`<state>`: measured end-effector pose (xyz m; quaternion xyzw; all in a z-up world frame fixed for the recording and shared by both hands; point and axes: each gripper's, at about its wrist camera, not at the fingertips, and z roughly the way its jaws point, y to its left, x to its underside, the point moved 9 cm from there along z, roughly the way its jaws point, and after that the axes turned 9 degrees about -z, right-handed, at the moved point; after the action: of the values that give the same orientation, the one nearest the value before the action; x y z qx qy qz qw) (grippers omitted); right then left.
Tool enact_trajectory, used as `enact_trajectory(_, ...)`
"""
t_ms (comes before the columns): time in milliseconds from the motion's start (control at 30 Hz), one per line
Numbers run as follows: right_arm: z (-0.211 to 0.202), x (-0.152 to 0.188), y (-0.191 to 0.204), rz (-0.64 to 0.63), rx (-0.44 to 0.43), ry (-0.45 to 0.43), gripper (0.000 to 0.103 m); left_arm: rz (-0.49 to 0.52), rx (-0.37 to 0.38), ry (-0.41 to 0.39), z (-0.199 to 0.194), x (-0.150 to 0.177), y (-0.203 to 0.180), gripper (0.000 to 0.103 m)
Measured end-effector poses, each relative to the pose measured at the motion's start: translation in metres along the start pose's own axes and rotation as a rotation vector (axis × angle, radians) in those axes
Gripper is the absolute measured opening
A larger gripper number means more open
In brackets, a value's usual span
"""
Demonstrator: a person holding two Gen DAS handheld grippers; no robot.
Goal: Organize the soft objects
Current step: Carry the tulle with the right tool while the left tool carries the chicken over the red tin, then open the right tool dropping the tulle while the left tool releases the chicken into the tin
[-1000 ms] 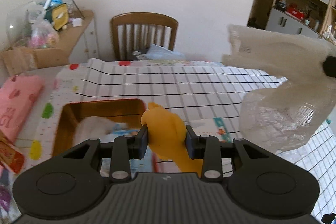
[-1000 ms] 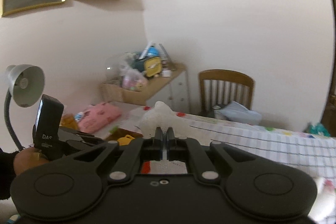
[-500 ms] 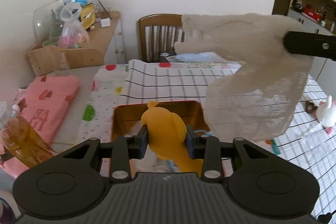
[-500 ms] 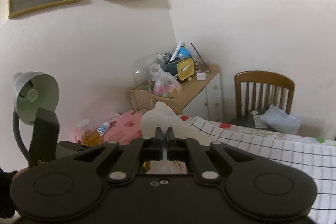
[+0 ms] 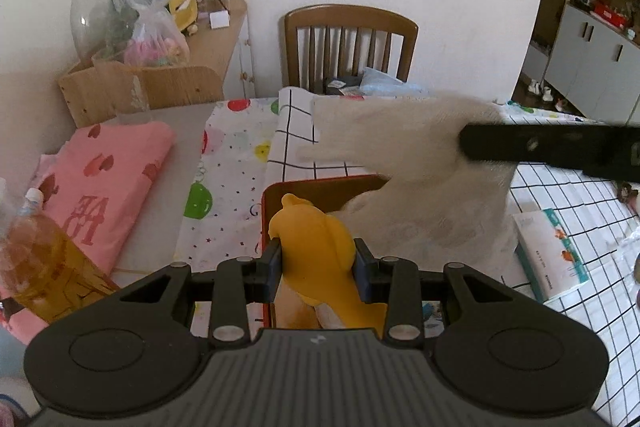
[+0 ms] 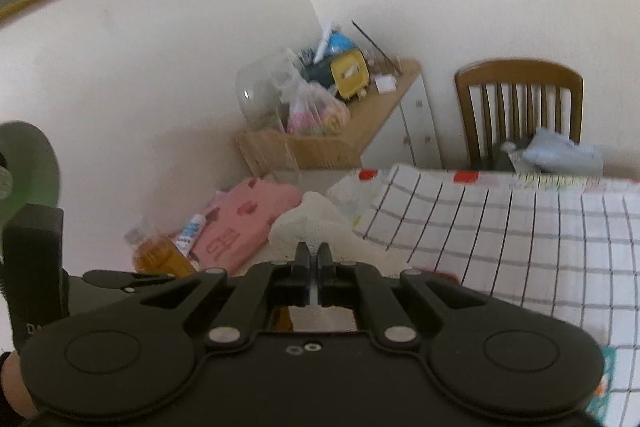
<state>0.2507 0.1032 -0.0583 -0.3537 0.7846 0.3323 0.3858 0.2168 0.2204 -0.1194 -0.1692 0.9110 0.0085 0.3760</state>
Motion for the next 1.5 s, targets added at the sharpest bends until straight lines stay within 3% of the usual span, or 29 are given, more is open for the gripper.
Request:
enact_trajectory(200,0.023,0.032,-0.004,0.065,0.018,0.078,0.003,0.028,0.010,0.022,0.019,0.006,0.002,0.035)
enact_trajectory(633,0.038,0.081,-0.010,0.079,0.061,0.196,0.007,0.059,0.038,0.080,0.048,0.024,-0.002,0.036)
enact_trajectory(833,0.034,0.085,-0.004,0.027,0.084,0.213,0.019,0.049,0.039,0.095,0.053,0.029,-0.001,0.038)
enact_trajectory(1000,0.028,0.080,0.000,-0.018,0.098,0.204,0.029,0.029,0.039,0.097,0.052,0.028,0.001,0.045)
enact_trajectory(1067,0.025,0.078,0.001,-0.024,0.093,0.206,0.032,0.021,0.046,0.093,0.050,0.027,0.001,0.060)
enact_trajectory(1133,0.023,0.077,0.002,-0.032,0.097,0.206,0.035,0.013,0.060,0.080,0.046,0.025,0.001,0.067)
enact_trajectory(1500,-0.001,0.065,0.012,-0.057,0.114,0.167,0.056,-0.024,0.080,0.048,0.022,0.017,0.005,0.068)
